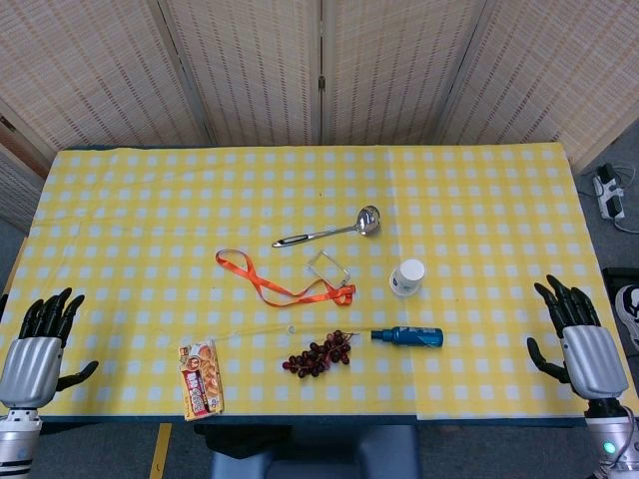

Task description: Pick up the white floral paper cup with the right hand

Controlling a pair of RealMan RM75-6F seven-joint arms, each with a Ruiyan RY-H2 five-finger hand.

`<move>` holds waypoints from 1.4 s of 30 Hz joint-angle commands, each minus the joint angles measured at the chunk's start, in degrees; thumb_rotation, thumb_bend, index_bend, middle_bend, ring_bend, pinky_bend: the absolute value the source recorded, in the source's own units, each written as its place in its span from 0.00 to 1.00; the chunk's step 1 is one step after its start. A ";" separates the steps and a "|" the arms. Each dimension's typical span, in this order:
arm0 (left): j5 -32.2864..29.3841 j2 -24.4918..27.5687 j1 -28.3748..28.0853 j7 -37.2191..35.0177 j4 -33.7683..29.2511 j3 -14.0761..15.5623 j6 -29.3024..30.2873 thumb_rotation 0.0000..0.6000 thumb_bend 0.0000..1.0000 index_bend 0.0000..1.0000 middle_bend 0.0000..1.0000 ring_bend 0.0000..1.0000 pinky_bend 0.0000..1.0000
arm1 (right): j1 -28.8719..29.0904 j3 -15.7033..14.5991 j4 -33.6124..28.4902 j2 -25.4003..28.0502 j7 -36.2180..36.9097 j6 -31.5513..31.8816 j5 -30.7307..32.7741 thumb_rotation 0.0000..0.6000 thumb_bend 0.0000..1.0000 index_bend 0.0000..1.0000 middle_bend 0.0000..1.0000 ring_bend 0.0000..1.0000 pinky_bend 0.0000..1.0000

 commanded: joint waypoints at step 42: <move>-1.31 0.57 1.10 -1.55 0.01 0.62 -0.07 1.00 0.20 0.02 0.00 0.00 0.00 | 34.11 11.20 0.61 -5.28 -18.49 -44.08 38.09 1.00 0.31 0.19 0.06 0.08 0.04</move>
